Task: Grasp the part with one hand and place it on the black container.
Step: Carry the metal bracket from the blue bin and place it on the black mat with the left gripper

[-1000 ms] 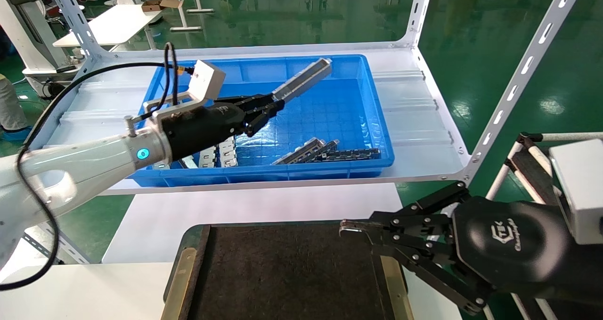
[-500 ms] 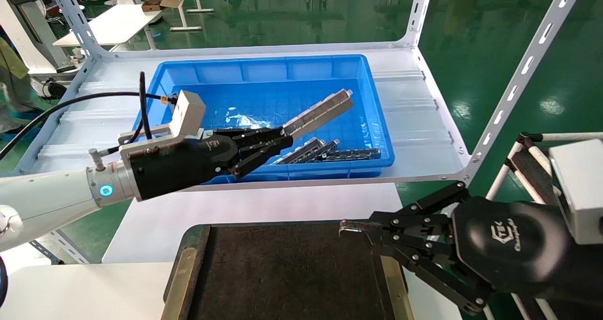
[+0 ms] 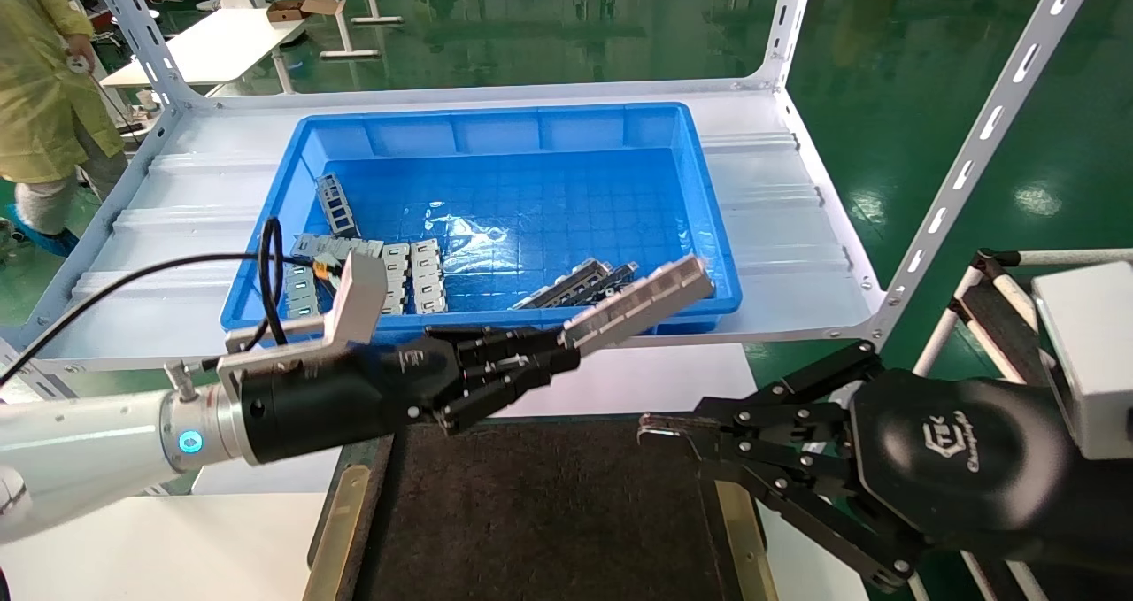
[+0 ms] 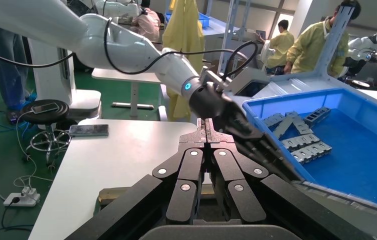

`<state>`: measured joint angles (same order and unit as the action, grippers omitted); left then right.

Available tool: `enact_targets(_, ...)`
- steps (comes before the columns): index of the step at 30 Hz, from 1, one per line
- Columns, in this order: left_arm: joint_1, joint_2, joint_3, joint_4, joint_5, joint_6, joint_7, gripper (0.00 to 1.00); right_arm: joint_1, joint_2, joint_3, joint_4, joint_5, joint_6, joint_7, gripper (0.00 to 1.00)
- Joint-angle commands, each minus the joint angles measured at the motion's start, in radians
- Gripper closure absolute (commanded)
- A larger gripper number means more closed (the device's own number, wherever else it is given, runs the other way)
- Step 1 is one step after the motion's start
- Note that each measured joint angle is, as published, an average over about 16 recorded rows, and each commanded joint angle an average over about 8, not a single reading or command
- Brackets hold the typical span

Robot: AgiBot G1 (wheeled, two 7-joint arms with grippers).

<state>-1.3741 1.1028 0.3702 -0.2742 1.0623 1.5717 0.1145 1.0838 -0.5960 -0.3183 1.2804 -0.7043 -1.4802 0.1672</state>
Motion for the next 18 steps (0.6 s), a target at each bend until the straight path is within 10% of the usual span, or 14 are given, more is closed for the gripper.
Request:
enact_targets(1,0.030,-0.003,-0.002,-0.036,-0.010,0.012,-0.017,1.00,0.000,0.000,0.000,0.000,0.000,0.000,0.000,1.00)
enact_targets(18,0.513,-0.114,0.019,-0.591,-0.064,-0.222,-0.293,1.00,0.000,0.000,-0.001,0.000,0.000,0.000,0.000,1.00)
